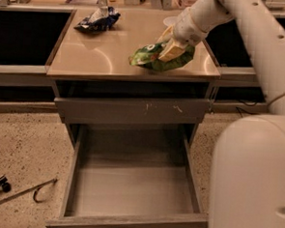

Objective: Place green rice chip bag into middle drawer

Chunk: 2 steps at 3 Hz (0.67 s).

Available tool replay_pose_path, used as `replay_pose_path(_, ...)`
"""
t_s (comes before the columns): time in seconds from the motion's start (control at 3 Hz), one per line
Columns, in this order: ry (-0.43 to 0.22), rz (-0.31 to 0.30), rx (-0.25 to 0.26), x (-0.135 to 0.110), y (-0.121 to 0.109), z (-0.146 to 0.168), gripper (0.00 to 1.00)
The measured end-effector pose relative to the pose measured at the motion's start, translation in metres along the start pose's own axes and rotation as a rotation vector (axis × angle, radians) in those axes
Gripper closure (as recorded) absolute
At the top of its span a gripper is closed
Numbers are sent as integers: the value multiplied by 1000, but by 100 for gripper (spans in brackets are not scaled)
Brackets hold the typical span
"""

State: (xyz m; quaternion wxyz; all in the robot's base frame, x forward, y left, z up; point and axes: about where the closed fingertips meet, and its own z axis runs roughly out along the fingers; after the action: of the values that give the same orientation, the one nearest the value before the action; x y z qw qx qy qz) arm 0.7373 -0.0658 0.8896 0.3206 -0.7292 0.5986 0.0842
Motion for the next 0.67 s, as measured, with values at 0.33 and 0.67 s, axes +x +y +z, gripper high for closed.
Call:
replay_pose_path(0.33, -68, 12, 72, -20, 36, -63, 100)
replay_pose_path(0.67, -140, 19, 85, -39, 90, -92, 100)
